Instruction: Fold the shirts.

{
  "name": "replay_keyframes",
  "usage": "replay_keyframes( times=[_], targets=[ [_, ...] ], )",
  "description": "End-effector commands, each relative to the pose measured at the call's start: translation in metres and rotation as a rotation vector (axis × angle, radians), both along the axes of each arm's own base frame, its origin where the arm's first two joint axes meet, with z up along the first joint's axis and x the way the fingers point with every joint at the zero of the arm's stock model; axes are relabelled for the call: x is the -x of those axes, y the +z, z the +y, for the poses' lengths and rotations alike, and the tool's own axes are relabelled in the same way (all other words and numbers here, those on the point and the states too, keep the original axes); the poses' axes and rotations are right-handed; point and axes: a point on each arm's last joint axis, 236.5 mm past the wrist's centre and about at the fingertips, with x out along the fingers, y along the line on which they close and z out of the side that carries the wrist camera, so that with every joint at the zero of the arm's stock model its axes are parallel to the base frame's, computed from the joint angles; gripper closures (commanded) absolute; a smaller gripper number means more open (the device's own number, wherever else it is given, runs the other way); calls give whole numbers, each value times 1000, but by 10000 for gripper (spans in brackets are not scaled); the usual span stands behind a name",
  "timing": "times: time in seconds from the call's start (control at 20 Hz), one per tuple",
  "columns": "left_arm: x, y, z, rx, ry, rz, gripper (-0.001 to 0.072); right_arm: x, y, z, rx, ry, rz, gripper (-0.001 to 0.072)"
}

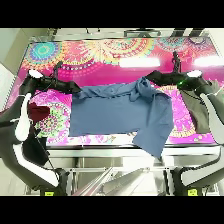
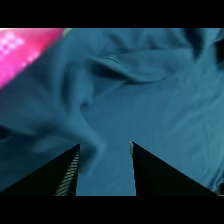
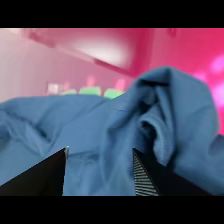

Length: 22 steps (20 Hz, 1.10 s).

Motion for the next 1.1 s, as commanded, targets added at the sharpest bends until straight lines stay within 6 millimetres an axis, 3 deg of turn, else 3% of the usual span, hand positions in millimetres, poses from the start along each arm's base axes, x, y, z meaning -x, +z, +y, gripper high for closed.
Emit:
replay_keyframes(
  times=[0.0,0.05,0.15,0.2,0.3,0.45,0.6,0.7,0.85,1.05],
  targets=[
    [-3,5,52,40,67,112,375,0,18,-26,-89,33,6,305],
    [4,16,63,49,80,132,375,11,35,-36,-100,58,-2,357],
    [27,30,75,61,94,177,378,38,56,-52,-98,117,9,341],
    [41,30,78,42,103,198,378,52,60,-60,-88,132,27,341],
    [90,17,78,-22,102,286,378,81,57,-70,-78,138,86,341],
    [166,-16,75,-105,130,402,378,139,28,-91,-41,96,225,342],
    [220,-46,65,-115,205,473,378,187,-7,-121,7,-47,319,342],
    [250,-62,54,-106,218,521,378,206,-24,-141,26,-164,336,341],
    [265,-83,45,-132,217,513,377,229,-47,-160,38,-238,394,320],
    [255,-99,35,-180,191,472,378,237,-46,-156,11,-220,413,319]
  ],
)
